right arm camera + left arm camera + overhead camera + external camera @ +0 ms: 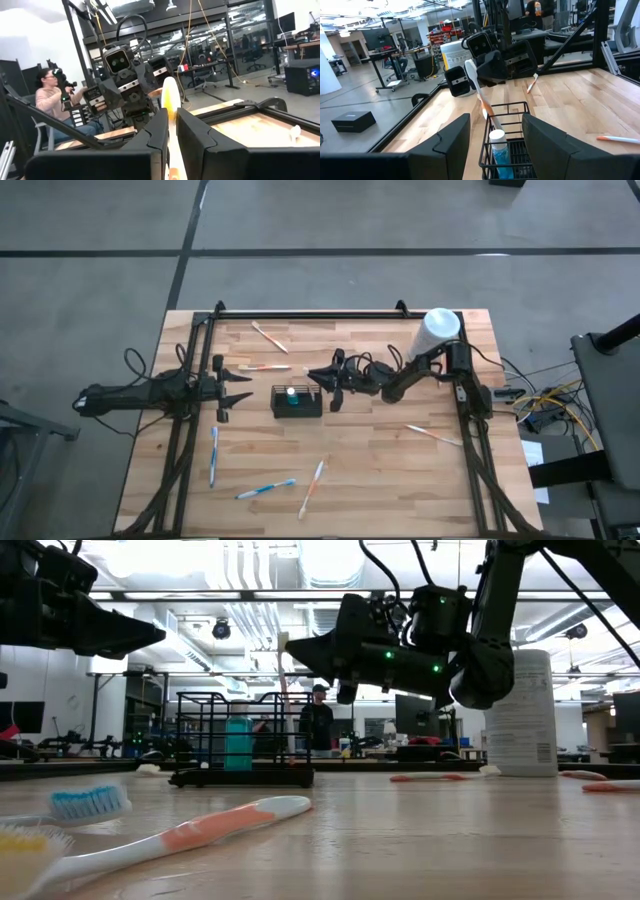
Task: Pick & Place toothbrushing station
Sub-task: Put the orange toothbrush into the right section of the wire organizer
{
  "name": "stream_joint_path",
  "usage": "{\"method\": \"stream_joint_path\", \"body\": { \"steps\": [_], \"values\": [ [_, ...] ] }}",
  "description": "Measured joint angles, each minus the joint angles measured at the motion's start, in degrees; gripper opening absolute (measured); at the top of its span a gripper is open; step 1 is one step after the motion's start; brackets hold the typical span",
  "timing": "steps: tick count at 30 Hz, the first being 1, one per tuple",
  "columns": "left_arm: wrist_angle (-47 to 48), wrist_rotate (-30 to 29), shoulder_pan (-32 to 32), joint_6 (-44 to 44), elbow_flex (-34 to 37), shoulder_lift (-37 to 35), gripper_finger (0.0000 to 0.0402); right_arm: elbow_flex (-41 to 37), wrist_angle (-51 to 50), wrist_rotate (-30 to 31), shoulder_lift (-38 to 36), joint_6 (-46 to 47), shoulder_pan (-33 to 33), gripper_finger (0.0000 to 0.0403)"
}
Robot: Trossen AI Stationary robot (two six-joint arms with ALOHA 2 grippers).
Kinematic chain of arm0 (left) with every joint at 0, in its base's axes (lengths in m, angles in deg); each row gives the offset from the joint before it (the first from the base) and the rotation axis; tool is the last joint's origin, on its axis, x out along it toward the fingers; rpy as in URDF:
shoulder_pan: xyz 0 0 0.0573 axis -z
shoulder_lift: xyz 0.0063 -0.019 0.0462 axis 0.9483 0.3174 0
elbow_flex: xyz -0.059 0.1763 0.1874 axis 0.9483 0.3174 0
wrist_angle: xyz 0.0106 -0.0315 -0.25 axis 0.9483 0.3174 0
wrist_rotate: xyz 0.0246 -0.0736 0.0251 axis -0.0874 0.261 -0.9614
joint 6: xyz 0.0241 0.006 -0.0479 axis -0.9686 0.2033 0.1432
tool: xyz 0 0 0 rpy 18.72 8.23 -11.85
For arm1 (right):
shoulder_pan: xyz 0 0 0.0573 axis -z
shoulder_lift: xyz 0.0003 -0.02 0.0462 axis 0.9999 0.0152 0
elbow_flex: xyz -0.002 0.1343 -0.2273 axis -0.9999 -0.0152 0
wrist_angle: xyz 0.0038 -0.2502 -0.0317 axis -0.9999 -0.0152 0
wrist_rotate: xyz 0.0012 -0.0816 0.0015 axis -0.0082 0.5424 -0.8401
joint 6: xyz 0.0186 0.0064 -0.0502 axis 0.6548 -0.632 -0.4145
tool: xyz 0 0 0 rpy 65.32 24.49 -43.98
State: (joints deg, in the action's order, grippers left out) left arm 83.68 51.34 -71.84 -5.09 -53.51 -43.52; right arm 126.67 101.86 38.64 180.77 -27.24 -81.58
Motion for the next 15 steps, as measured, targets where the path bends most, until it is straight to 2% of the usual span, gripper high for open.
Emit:
{"method": "stream_joint_path", "body": {
  "steps": [11,15],
  "values": [
    [-0.01,-0.02,0.01,0.00,0.00,0.01,0.0186,-0.02,0.00,0.02,-0.08,-0.08,0.00,0.0112],
    [0.00,-0.01,-0.01,0.00,0.00,0.01,0.0187,0.09,-0.01,0.35,-1.92,-3.67,0.00,0.0123]
  ]
}}
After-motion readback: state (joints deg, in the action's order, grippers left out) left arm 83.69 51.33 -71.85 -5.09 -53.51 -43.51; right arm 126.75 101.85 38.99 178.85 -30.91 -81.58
